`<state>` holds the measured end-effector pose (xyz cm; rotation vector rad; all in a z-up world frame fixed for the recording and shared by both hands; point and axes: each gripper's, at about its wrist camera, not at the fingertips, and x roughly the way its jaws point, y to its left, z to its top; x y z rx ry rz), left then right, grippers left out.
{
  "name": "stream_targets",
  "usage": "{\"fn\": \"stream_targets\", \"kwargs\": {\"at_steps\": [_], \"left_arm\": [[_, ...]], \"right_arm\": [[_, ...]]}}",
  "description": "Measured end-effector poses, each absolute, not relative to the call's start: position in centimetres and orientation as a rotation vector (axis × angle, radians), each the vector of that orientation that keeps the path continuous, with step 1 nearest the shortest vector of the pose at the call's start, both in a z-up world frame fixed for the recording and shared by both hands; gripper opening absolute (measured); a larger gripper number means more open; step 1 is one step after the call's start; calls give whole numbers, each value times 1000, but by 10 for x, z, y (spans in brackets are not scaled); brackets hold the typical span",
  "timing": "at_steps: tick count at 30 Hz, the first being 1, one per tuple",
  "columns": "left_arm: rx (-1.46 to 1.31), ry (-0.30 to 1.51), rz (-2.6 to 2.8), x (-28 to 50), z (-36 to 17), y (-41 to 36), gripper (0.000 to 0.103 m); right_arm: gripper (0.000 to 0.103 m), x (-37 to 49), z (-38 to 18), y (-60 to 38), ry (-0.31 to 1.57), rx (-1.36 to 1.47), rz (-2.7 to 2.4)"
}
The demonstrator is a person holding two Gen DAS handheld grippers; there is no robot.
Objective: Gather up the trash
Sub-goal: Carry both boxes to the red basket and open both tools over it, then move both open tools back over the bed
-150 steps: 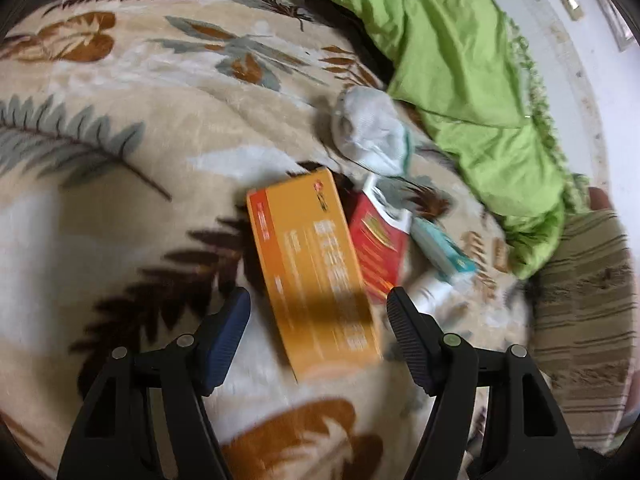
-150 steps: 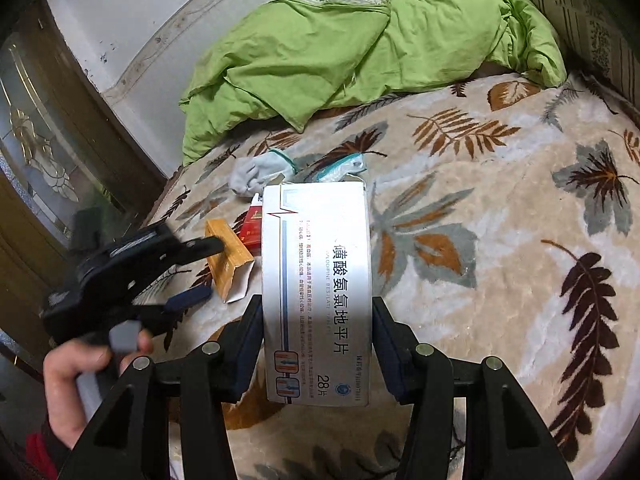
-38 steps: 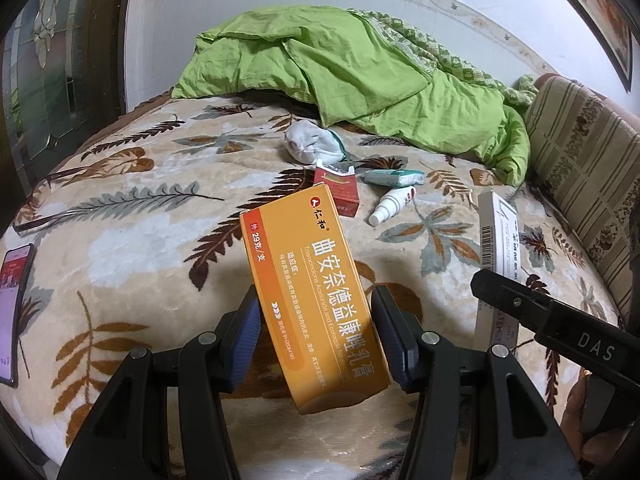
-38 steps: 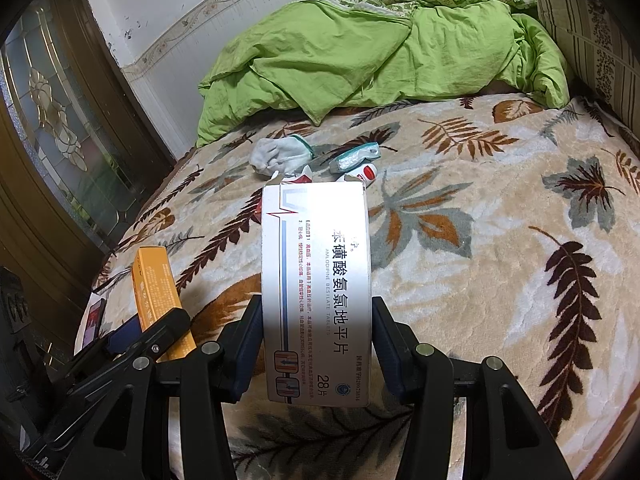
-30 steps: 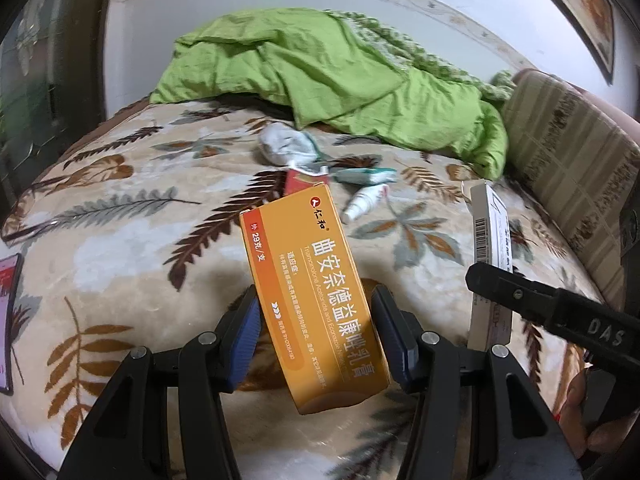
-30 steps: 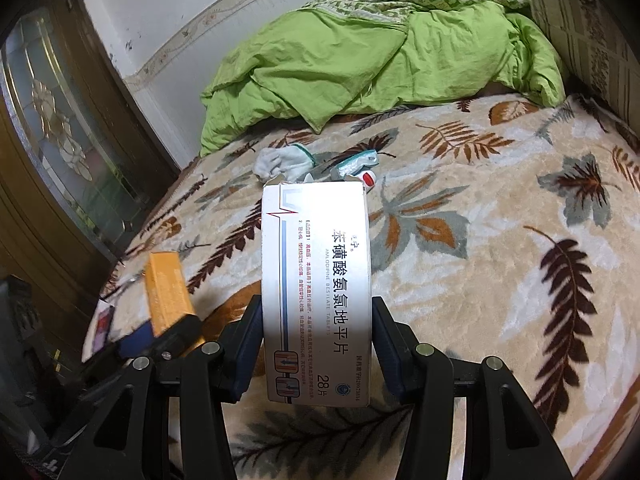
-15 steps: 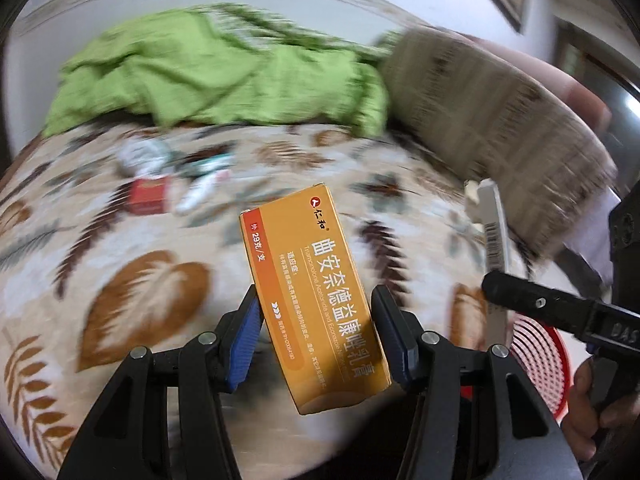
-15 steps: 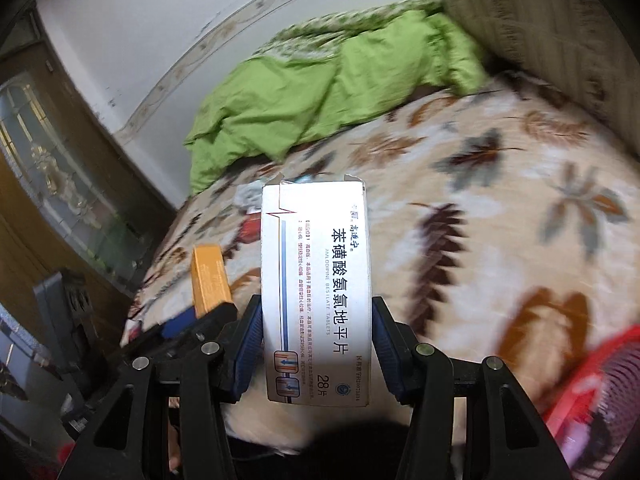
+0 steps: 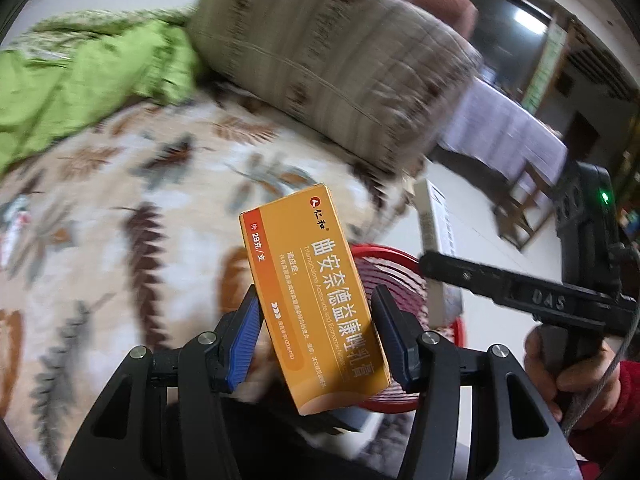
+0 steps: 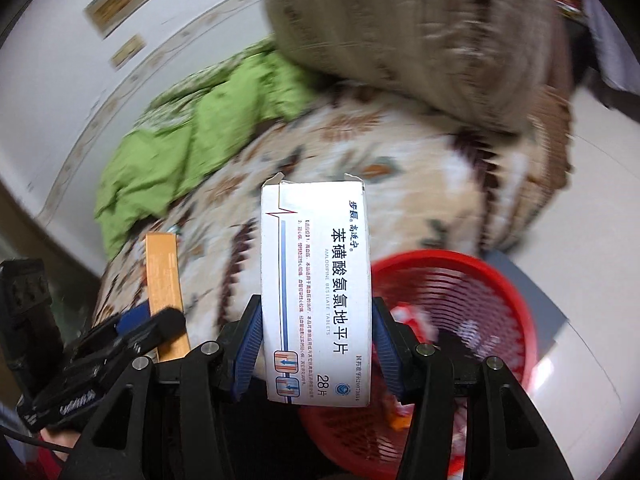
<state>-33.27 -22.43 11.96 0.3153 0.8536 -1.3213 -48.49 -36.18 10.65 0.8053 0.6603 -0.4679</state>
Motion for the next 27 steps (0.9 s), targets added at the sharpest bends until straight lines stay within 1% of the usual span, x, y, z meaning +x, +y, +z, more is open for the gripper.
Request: {"fn": "stream_targets", "kwargs": {"at_steps": [4,6,7,8,14,17,27], "left_arm": [[355,913,-1383,-354,105,-246,55],[376,930,-1383,-359,100,-253,65],[375,930,-1376,-359,100,-253,67],[364,931,-1380,-358,100,-252,67],[302,918,-1354,-343,113,-234,67],[281,895,-1300,-329,117,-219,70],[190,867,-1052,-260,117,-144,70]], "right_arm": [[56,-506,102,-376,652,836,-526],[57,-515,99,-382,658,844,-558],[60,-518,98,-384,660,850,-570],[64,-522,96,-387,662,858,-578],[65,-522,98,-388,638,880,-570],[65,-507,104,-383,623,864,-527],[65,-421,109,-330,679,737,-289]]}}
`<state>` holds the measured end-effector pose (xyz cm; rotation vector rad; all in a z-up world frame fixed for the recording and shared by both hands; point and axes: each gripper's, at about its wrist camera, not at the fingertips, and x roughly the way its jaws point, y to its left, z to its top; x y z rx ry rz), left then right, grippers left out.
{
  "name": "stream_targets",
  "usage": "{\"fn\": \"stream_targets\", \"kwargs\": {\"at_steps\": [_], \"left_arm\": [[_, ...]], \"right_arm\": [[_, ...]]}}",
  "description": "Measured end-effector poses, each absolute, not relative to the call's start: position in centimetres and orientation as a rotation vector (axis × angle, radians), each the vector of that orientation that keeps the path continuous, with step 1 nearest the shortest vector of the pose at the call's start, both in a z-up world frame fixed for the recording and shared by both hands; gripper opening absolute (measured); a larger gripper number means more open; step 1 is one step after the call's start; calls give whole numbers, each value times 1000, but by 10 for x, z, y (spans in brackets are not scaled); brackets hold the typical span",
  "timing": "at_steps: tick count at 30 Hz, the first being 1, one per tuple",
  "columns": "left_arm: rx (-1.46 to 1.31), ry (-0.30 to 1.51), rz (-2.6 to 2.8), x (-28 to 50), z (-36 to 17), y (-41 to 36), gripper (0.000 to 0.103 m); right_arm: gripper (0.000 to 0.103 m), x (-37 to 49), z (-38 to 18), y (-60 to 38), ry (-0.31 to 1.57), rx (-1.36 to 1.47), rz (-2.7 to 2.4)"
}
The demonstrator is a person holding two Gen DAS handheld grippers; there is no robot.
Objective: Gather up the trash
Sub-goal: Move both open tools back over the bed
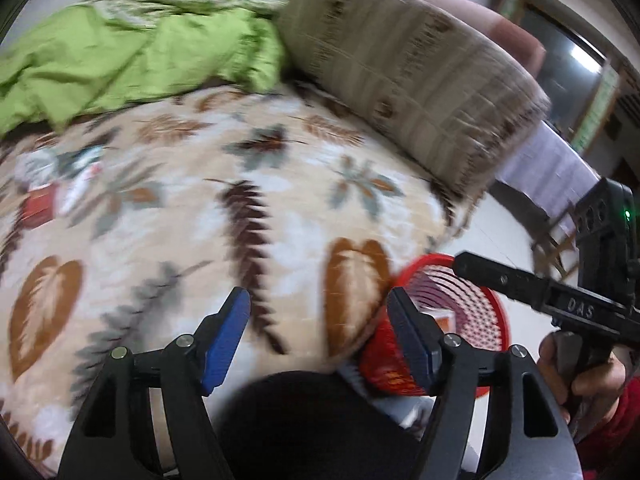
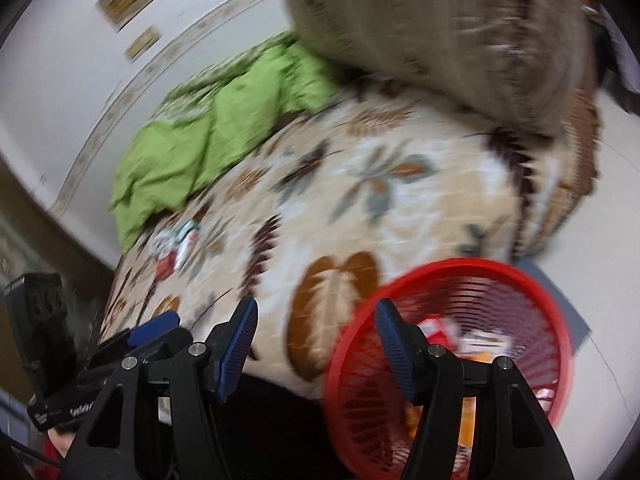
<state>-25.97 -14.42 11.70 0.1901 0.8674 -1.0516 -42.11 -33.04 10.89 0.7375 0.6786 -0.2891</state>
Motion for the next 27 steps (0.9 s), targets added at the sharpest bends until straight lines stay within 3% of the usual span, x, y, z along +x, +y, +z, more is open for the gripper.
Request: {"fn": "stream_targets", "kwargs": {"at_steps": [10,27], "left_arm": [[24,864,-789,-183,113,-69,70],[-27,840,-415,-101,68,5,70]], "right_arm": [[65,-339,112,-279,735,623,-108],[65,-225,108,-220,833,504,20]]}}
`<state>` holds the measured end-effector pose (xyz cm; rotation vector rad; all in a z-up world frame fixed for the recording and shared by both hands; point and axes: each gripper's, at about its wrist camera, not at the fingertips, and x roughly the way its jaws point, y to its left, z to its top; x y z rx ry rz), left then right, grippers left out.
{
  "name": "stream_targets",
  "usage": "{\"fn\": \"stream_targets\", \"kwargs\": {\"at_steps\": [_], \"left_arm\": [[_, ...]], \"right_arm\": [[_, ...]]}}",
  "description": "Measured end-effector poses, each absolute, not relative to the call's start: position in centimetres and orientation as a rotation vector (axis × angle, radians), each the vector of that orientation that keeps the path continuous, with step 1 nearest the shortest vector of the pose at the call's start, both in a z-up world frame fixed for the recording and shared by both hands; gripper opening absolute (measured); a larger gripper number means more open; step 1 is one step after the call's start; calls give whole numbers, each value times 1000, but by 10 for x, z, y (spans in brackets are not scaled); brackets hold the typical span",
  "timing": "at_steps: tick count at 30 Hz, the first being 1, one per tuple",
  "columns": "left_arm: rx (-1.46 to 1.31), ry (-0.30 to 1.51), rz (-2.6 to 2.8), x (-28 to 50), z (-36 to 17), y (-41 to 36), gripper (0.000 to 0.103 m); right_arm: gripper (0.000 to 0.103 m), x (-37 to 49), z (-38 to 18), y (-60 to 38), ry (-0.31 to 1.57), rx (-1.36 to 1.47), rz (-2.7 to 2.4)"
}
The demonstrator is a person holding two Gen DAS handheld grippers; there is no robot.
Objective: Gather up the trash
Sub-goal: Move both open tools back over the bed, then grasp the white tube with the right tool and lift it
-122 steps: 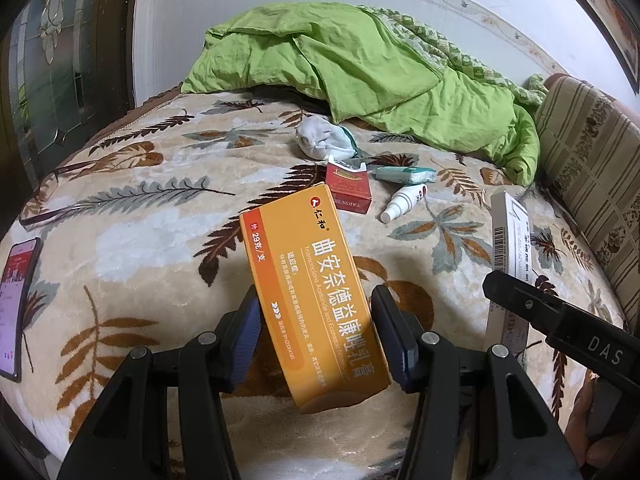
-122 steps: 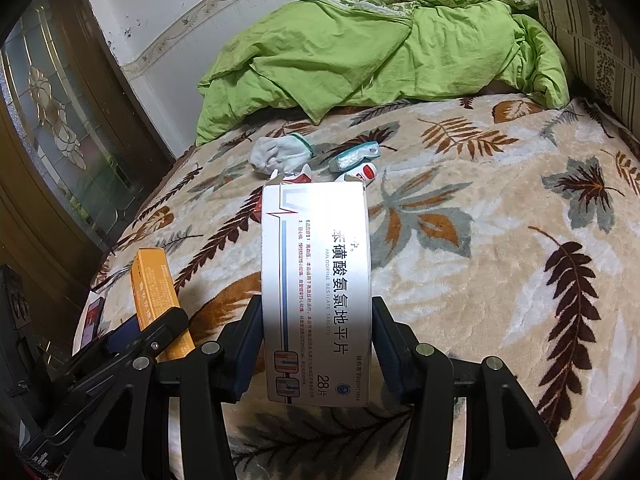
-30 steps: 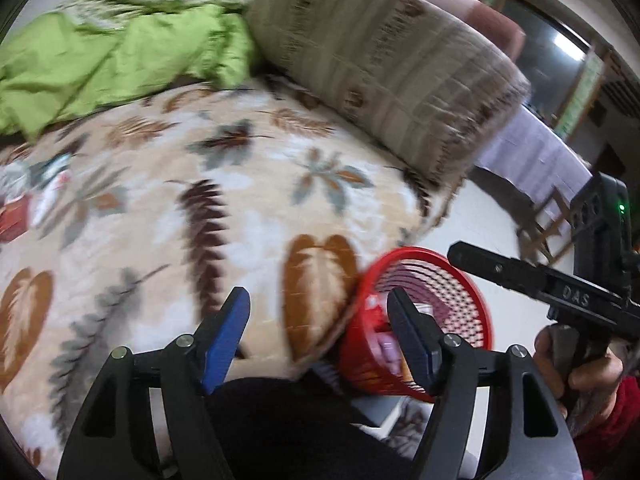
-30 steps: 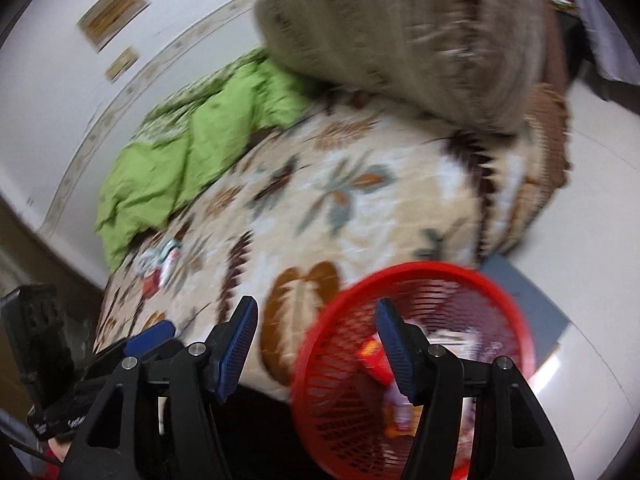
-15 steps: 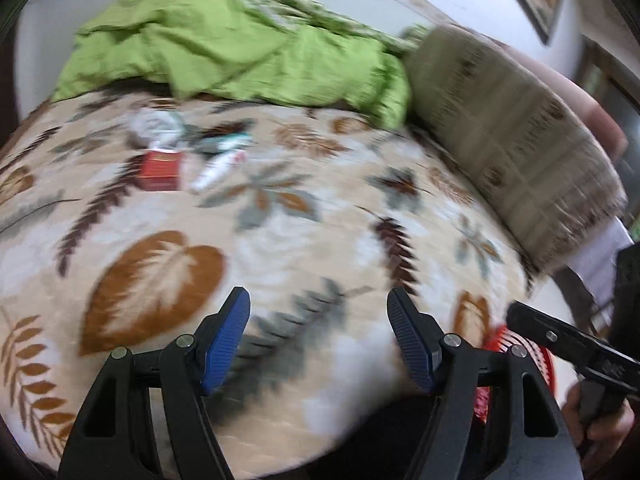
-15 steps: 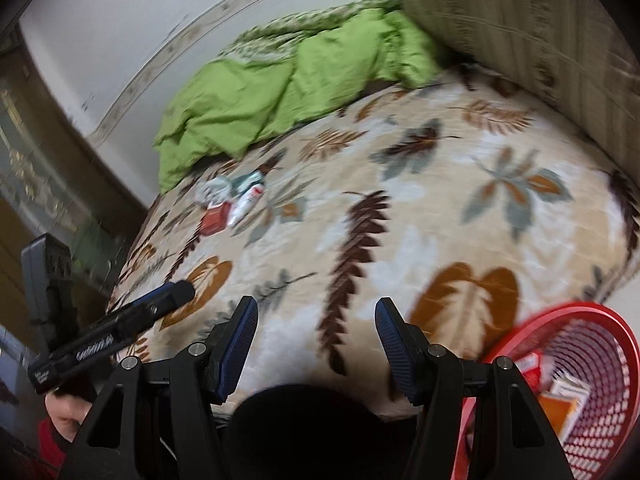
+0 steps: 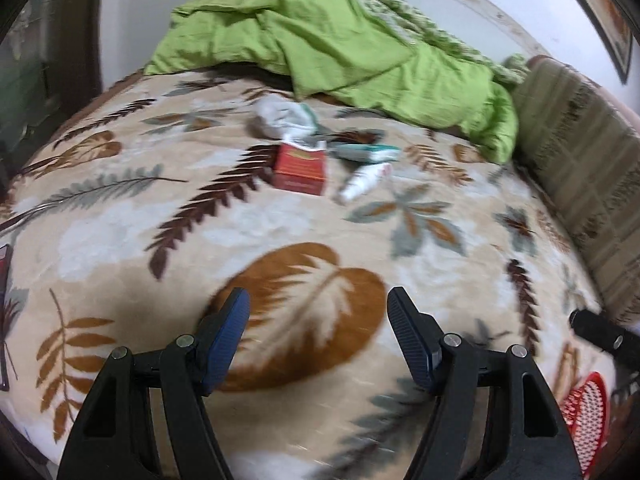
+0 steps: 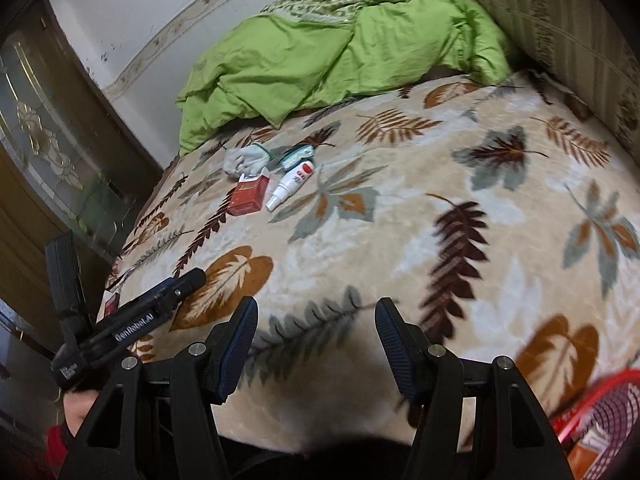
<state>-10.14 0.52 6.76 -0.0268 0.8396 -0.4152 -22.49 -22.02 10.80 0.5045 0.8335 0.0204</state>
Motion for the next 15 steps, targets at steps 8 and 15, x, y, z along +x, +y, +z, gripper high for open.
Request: {"fn": "stream_targets", "kwargs": {"at_steps": [8,15], "left_arm": [[-65,859,-363,-73,54,21,70],[-107,906,-338,-61,46,30,70]], "right_arm": [[65,-146,95,-209,881,494,25],[65,-57,73,-210,930,569,9]]}}
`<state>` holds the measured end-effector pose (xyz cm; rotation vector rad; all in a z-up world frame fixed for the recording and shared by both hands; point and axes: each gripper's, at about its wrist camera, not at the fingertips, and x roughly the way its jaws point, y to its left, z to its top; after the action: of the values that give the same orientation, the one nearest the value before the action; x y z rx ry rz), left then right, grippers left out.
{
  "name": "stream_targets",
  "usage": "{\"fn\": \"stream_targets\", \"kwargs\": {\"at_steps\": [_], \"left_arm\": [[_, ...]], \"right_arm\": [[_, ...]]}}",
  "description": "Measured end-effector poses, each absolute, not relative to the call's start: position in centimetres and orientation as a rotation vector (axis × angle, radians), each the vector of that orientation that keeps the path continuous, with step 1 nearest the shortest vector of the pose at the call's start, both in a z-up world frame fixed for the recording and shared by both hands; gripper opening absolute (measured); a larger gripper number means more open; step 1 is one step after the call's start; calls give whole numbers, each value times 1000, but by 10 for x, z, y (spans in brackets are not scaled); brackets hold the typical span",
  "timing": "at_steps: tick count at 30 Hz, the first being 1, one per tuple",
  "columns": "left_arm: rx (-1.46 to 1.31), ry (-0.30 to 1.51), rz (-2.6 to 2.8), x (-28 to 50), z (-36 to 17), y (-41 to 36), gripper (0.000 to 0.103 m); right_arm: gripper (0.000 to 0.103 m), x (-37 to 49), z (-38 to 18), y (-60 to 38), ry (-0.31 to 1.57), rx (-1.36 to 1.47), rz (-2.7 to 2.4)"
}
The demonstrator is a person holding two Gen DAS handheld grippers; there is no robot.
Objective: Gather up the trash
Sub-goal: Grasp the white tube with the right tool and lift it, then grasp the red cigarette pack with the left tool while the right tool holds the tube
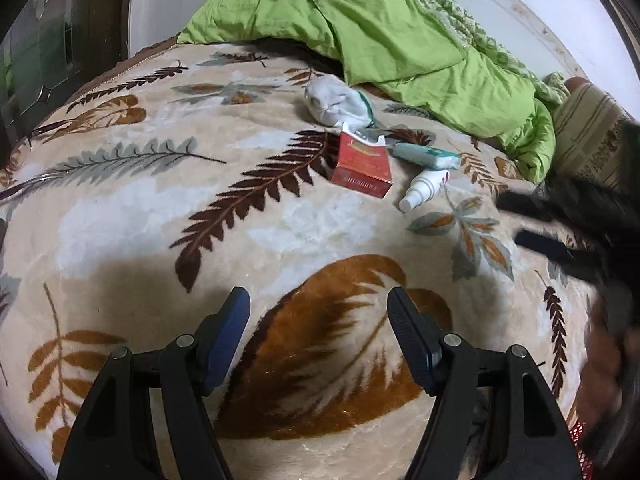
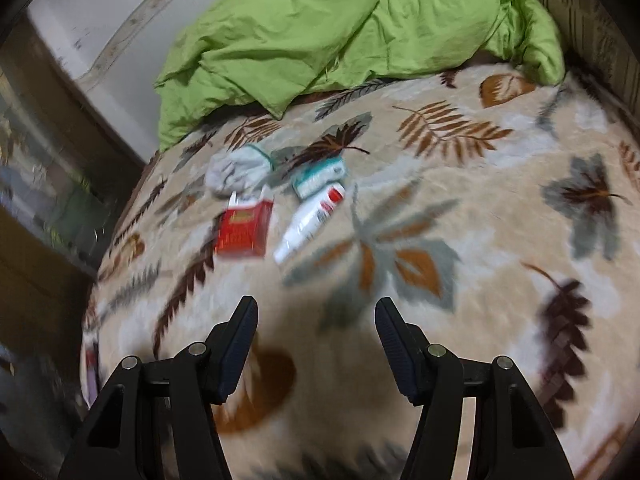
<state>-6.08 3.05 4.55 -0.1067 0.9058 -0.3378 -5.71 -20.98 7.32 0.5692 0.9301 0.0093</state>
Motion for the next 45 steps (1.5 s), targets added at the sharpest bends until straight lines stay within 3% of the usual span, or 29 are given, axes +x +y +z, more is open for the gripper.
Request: {"fn": "stream_targets", "kwargs": {"at_steps": [12,15,17,20,30,45], "left_arm": [[-144,932,-311,-51,37,38,70],[-143,930,-307,-50,37,38,70],[-142,928,-305,-50,38,38,70],[-142,918,-303,-50,39,37,70],[-135,918,-349,-27,52,20,72],[-24,927,-325,74,32,-59,74]], "right_arm": [[64,48,28,-203,1007,631,-79],[56,52,18,-204,1013,648,-93],[43,48,19,-203,997,616,-100],[37,30,24,-208,973,640,-98],[35,-64,44,-209,852,619,-87],[34,-75,60,-229,716,625,-145]]}}
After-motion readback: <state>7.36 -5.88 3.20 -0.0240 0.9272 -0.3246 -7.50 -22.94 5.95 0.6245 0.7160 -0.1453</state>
